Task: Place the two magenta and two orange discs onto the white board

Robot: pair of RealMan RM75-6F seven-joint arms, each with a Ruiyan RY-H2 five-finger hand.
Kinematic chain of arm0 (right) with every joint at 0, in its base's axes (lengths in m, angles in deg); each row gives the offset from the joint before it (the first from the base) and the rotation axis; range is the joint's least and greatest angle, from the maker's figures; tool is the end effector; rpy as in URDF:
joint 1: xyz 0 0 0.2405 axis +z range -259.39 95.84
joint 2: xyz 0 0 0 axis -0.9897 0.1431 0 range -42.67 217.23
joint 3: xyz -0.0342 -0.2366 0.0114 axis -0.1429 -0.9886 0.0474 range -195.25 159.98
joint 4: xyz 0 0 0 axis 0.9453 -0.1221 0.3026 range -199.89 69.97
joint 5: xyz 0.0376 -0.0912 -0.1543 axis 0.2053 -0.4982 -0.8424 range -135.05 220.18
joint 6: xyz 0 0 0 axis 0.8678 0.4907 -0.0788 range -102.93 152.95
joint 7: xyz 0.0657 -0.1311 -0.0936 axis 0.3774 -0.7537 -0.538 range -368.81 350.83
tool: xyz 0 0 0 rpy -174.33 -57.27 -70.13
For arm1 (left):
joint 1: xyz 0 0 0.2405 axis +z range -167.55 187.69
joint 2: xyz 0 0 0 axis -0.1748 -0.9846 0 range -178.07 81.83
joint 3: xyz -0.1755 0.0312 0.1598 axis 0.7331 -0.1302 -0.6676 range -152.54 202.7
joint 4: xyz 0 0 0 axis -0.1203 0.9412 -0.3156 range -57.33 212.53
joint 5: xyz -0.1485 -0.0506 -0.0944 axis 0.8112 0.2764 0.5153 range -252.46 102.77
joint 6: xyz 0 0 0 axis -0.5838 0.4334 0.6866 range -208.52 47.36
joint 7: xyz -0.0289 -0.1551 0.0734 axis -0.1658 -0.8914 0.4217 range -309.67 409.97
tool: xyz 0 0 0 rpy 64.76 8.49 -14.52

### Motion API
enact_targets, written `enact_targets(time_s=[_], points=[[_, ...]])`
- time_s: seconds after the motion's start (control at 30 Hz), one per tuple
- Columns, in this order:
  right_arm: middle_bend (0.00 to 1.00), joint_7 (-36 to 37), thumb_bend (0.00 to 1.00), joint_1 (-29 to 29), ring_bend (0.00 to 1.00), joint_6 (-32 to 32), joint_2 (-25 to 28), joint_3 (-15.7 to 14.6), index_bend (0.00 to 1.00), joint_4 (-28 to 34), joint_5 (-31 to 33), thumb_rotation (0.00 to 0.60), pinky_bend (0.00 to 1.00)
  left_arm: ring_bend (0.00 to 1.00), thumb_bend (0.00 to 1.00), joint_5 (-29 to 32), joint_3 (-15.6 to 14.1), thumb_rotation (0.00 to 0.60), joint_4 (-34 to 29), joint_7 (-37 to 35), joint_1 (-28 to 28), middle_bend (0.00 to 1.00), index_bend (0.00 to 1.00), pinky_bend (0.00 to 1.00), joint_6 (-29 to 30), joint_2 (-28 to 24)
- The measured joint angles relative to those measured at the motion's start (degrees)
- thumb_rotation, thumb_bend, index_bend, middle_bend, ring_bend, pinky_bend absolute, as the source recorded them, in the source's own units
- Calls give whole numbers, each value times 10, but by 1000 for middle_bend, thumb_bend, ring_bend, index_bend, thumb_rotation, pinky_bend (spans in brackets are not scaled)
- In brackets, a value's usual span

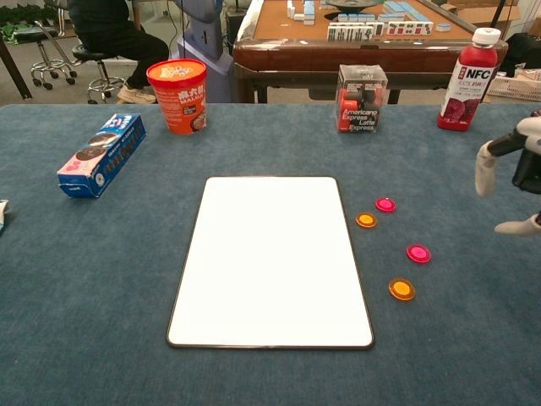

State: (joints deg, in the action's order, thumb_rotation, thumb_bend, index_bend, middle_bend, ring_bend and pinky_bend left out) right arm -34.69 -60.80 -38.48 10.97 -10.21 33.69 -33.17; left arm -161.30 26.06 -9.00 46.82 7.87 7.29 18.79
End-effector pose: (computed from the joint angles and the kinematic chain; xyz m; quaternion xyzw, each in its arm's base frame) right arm -0.2035 -0.2747 0.0619 0.7216 -0.3683 0.3272 0.4865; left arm -0.3061 0.1887 0.1722 -0.5815 -0.3960 -0.3841 0.5979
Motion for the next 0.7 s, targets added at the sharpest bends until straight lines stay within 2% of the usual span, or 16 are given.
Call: enact_targets(time_s=[0.3,0.6,0.7], points=[[1000,-33,18,39,1000,45,-53,-1,497,-47,66,600,1000,506,472,-2,-2,600,13,-10,4,439,260,673,1,7],[1000,-61,12,66,1000,68,-70,-2,497,-62,116,600,1000,506,472,-4,-3,600,19,-15,6,435,263,666,2,12],[1000,-71,46,77,1000,78,-73,-2,497,-61,135,600,1000,506,472,-4,-3,600,20,-16,7,433,263,664,3,14]])
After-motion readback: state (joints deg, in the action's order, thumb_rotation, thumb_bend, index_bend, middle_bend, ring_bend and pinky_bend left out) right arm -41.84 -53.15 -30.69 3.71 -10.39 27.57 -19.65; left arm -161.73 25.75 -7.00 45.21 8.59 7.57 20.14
